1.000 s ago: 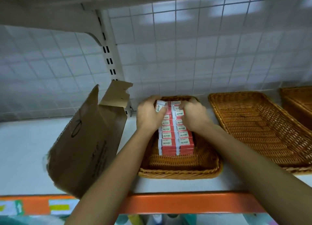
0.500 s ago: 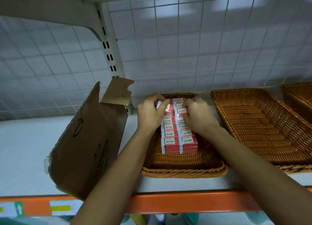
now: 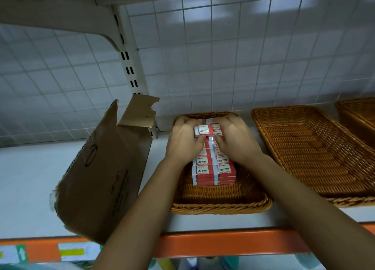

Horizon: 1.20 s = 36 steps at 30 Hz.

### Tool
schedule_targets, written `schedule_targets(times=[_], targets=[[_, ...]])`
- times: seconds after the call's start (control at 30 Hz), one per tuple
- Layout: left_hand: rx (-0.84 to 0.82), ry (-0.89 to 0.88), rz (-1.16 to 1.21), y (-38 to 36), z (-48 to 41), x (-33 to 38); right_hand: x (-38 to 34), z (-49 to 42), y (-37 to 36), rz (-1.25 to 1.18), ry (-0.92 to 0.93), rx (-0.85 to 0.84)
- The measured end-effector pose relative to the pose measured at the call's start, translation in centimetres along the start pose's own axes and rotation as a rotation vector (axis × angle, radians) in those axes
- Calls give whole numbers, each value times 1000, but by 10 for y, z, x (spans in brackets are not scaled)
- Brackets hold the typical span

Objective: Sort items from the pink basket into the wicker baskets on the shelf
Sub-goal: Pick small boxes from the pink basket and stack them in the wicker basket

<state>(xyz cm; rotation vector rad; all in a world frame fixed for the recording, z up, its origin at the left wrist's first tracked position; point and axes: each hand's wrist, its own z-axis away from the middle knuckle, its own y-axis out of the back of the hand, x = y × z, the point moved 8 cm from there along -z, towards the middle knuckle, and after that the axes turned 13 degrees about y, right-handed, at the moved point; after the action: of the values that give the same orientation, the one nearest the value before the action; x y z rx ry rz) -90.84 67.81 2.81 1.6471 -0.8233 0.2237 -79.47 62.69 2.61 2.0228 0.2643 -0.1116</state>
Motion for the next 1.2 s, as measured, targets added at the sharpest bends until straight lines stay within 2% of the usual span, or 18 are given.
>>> schedule_targets(times=[0.2, 0.33, 0.47, 0.97, 1.07, 1.2], targets=[[-9, -9, -223, -8, -1, -9, 9, 3, -8, -35, -116, -82], [-54, 15, -226, -12, 0, -10, 11, 2, -10, -46, -138, -87], [-36, 54, -178, -8, 0, -10, 12, 1, -11, -47, -151, -81], [-5, 115, -259, -12, -8, -12, 17, -3, -12, -75, -169, -107], [-61, 107, -287, -14, -15, -13, 23, -11, -11, -86, -182, -174], [-283, 111, -325, -20, -36, -12, 28, -26, -13, -112, -210, -429]])
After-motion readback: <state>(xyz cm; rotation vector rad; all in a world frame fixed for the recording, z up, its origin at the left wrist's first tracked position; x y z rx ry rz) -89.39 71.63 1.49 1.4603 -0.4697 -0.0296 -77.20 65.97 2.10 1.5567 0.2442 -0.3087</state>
